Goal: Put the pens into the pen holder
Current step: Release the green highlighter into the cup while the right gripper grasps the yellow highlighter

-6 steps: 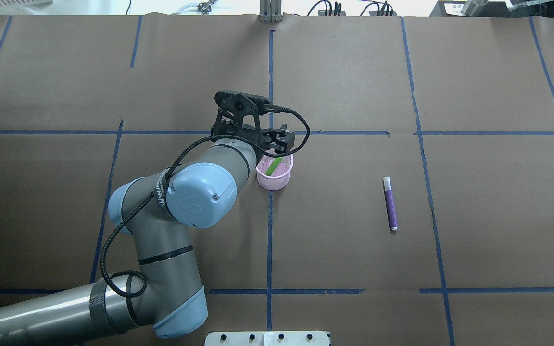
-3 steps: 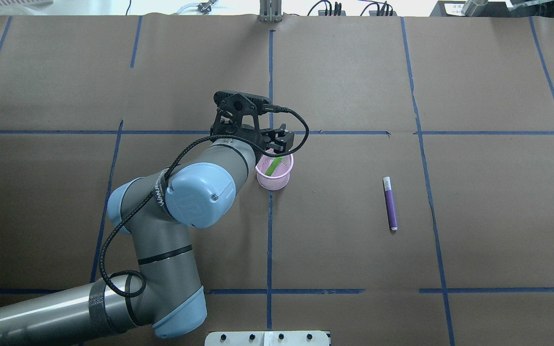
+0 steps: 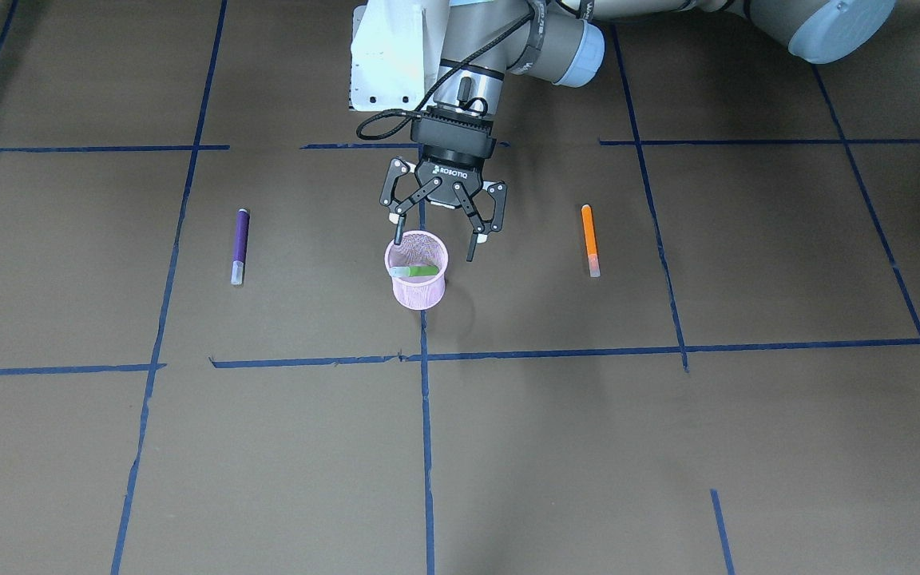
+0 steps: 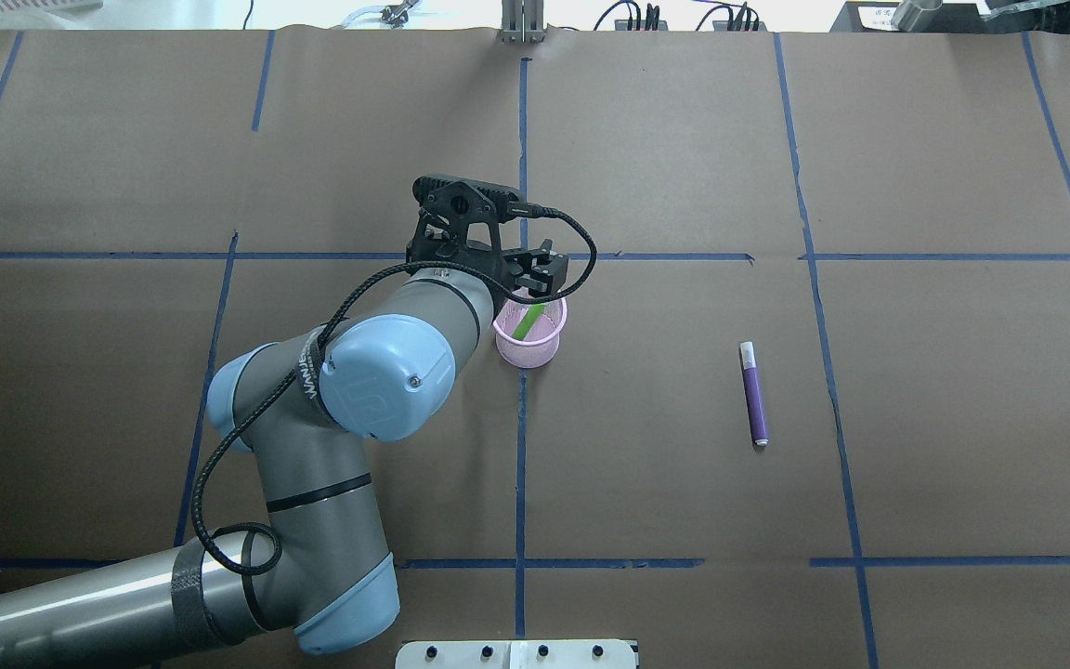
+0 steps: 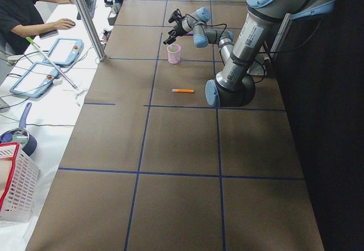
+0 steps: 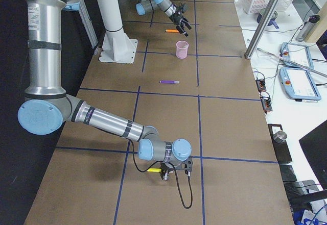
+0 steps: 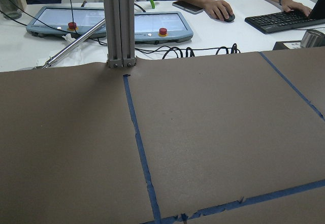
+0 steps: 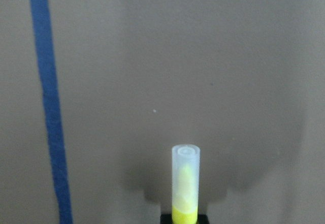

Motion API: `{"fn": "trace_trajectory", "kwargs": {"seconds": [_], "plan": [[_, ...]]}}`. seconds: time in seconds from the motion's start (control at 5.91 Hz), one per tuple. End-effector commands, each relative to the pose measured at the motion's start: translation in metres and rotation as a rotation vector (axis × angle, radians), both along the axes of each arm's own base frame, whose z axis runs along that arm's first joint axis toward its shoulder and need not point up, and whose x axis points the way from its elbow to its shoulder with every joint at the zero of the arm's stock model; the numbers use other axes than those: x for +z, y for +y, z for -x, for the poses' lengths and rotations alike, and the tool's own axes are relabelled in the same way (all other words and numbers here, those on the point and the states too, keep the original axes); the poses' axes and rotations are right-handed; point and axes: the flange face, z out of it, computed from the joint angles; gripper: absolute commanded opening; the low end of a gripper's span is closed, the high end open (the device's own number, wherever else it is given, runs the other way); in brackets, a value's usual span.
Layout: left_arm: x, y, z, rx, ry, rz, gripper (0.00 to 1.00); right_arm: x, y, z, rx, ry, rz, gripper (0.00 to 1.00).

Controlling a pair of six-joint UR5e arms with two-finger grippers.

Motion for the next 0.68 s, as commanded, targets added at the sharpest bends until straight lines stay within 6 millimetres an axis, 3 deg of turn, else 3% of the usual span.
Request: {"fn": "trace_trajectory", "kwargs": {"seconds": [0.0, 0.17, 0.34, 0.51], "plan": [[-0.003, 0.0, 0.002, -0.001, 0.031, -0.013, 1.0, -0.096, -0.025, 0.005, 0.026, -0.038, -0.169, 0.0], [-0.003, 0.001, 0.003, -0.001, 0.038, -0.016, 1.0, -0.175, -0.041, 0.03, 0.022, -0.072, -0.284, 0.0], [-0.002, 0.002, 0.002, 0.001, 0.038, -0.016, 1.0, -0.251, -0.043, 0.082, -0.046, -0.114, -0.4, 0.0], [-0.004, 0.002, 0.003, 0.002, 0.04, -0.02, 1.0, -0.334, -0.057, 0.125, 0.017, -0.168, -0.425, 0.0]]}}
